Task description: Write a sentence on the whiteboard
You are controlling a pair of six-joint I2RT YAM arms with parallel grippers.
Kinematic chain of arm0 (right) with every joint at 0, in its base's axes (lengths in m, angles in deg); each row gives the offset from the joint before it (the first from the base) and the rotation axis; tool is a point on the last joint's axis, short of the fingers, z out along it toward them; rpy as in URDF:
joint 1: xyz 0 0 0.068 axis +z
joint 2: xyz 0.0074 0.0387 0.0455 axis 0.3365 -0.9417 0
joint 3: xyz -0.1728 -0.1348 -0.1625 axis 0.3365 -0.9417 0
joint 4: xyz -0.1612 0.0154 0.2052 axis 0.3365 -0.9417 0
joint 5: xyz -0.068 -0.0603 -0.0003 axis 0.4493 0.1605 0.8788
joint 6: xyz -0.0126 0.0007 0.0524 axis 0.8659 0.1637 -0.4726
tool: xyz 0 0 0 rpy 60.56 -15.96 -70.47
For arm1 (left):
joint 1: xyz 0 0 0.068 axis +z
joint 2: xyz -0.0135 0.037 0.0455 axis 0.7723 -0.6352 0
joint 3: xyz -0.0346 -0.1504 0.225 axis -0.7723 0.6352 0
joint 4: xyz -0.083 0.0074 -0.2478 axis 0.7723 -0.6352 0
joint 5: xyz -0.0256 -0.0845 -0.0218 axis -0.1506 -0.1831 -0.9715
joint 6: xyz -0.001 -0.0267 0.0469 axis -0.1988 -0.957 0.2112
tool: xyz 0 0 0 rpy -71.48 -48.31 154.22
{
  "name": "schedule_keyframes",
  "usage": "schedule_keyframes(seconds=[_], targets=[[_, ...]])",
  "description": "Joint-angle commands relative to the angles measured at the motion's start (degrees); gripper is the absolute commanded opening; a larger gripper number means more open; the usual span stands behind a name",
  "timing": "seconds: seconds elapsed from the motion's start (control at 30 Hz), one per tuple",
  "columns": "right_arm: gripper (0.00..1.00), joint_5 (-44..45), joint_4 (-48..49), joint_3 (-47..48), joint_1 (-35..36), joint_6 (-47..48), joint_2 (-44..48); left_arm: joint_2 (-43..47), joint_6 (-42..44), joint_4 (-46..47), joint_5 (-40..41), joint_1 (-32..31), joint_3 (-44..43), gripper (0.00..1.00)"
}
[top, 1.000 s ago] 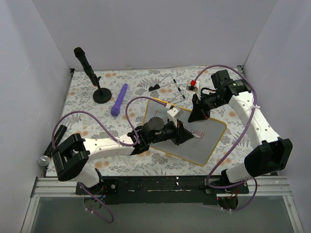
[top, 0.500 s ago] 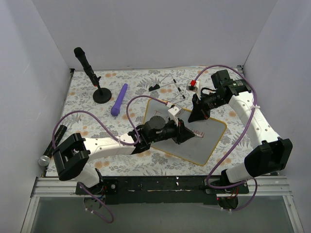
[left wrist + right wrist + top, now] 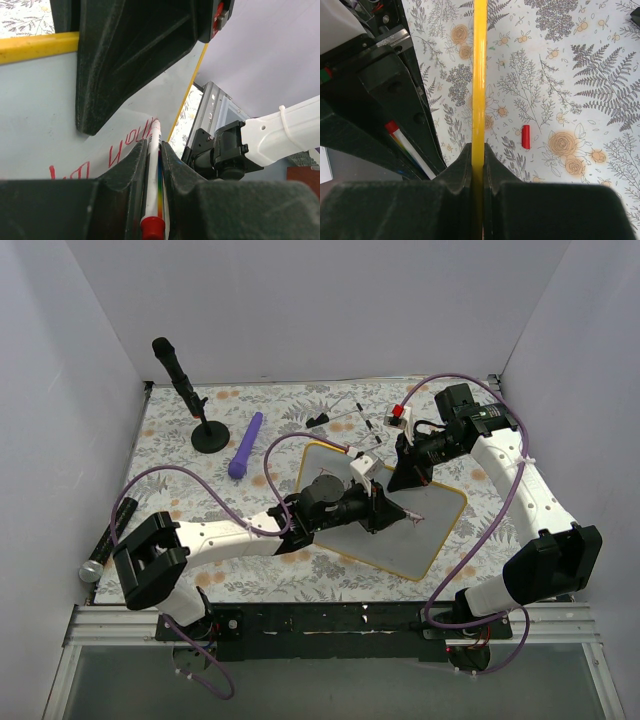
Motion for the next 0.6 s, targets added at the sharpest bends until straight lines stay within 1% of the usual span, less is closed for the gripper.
schedule_keyframes(seconds=[0.0, 0.37, 0.57], targets=[[0.01, -6.13, 2.11, 0.52, -0.10, 1.50, 2.45, -1.35, 1.31, 0.93, 1.97, 0.43, -3.10, 0.00], [0.01, -6.22, 1.93, 0.70, -0.10, 1.58, 2.36, -1.71, 1.22, 1.02, 0.30, 0.43, -3.55, 0.00], [0.01, -6.31, 1.85, 0.70, -0.19, 1.58, 2.45, 4.97, 1.22, 1.55, -1.46, 0.43, -0.83, 0.00]])
